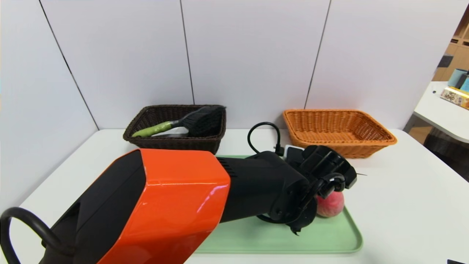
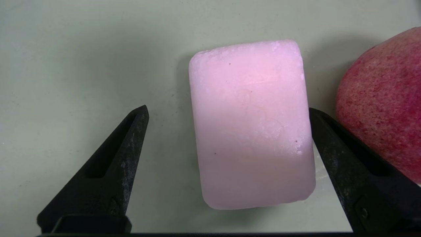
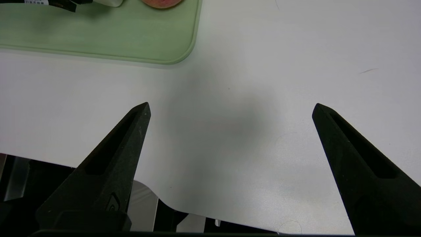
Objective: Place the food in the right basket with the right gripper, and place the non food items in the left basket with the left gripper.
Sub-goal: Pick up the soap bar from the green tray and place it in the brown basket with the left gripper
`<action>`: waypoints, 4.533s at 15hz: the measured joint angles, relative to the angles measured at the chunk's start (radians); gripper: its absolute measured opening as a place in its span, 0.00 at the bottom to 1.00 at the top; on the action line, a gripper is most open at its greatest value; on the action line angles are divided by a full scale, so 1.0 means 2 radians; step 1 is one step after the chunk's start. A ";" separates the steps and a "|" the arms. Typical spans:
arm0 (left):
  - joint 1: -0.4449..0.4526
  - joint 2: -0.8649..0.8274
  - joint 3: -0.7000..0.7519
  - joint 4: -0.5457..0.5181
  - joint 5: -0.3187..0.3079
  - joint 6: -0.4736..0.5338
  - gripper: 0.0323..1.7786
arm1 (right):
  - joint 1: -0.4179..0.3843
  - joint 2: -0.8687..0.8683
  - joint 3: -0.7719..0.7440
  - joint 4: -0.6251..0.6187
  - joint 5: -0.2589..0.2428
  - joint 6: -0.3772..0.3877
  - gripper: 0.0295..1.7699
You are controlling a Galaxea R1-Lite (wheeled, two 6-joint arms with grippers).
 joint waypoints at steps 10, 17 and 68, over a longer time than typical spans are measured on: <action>0.000 0.005 0.000 0.001 0.000 0.001 0.76 | -0.002 -0.003 0.000 0.000 -0.001 0.000 0.96; 0.000 -0.006 0.000 0.009 0.000 0.006 0.55 | -0.002 -0.002 -0.001 -0.001 0.000 0.000 0.96; 0.506 -0.076 -0.003 -0.109 -0.320 0.519 0.73 | 0.003 0.022 -0.020 -0.009 0.004 -0.005 0.96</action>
